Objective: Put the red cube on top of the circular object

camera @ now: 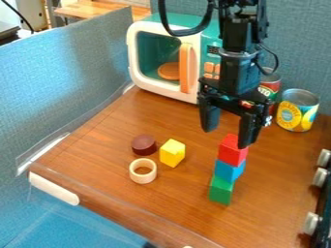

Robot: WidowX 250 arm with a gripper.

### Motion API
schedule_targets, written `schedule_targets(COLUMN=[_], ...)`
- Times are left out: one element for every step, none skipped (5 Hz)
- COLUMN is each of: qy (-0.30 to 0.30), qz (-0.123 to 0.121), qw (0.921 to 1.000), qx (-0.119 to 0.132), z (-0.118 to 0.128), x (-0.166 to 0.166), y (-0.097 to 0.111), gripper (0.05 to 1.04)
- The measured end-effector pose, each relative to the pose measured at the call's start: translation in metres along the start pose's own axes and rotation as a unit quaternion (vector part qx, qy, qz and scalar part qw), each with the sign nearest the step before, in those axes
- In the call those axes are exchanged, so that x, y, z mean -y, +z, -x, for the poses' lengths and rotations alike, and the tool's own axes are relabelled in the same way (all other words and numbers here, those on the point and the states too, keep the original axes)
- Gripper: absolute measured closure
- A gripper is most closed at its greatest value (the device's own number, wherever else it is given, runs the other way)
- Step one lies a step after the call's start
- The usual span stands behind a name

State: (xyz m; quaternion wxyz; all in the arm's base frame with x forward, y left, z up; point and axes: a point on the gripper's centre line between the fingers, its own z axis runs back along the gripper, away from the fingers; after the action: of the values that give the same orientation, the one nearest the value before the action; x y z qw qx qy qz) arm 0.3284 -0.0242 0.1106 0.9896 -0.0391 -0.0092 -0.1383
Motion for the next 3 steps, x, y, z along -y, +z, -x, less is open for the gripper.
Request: schedule_targets(qy=[0.012, 0.040, 0.064], qz=[0.009, 0.023, 0.027], qw=[0.9999, 0.9987, 0.9971], qx=[-0.001, -0.019, -0.031], z=[-0.004, -0.004, -0.010], x=[0.002, -0.001, -0.008], y=[-0.004, -0.018, -0.033], gripper=[0.083, 0.083, 0.119])
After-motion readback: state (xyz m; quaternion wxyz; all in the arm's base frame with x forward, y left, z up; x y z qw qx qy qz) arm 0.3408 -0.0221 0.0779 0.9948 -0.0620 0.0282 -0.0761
